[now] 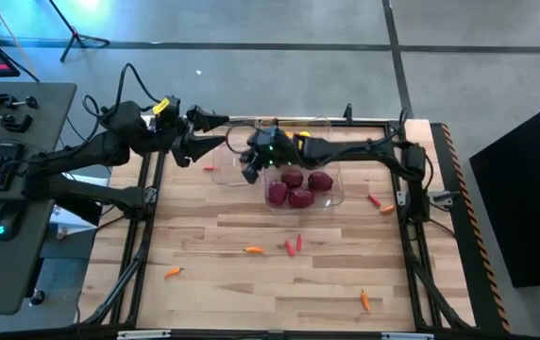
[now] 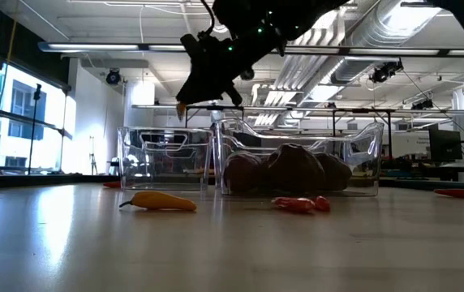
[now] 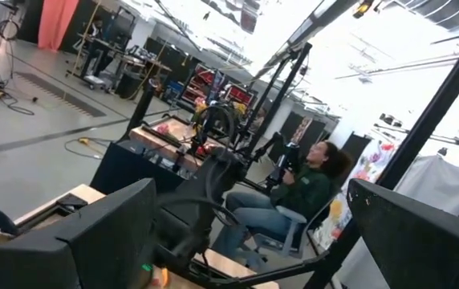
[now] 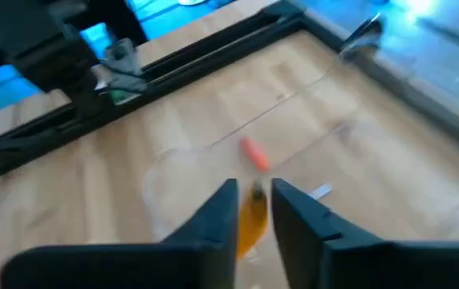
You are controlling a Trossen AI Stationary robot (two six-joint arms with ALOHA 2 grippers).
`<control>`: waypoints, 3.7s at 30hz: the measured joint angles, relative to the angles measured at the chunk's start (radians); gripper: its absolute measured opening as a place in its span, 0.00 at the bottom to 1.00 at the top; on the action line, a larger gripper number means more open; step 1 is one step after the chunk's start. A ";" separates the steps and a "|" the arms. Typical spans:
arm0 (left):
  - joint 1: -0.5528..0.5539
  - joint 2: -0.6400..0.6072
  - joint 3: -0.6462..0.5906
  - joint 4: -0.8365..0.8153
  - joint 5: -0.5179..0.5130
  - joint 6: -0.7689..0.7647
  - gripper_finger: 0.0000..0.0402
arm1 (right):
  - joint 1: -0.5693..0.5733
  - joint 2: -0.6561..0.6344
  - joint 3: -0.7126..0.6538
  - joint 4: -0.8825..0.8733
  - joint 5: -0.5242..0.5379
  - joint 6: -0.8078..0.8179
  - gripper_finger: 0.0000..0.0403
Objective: Sort produce into baskets
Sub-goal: Put the orange chili pepper into the top left transparent bin, then put the red chili pepper into the top left transparent bin
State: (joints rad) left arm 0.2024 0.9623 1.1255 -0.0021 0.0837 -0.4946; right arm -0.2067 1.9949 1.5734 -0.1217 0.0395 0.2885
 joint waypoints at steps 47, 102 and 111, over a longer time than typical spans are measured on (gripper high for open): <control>0.041 0.000 0.000 -0.028 -0.011 -0.036 0.99 | 0.642 -0.476 -0.599 -0.432 -0.007 1.038 0.60; 0.047 0.000 0.000 -0.106 0.011 -0.061 0.99 | 0.206 -0.312 -0.228 0.033 0.307 0.055 0.02; 0.047 0.000 0.000 -0.106 -0.012 -0.048 0.99 | 0.045 -0.180 -0.230 0.280 0.107 0.070 0.24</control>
State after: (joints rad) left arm 0.2491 0.9623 1.1255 -0.1078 0.0714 -0.5421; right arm -0.1620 1.8153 1.3430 0.1586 0.1466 0.3590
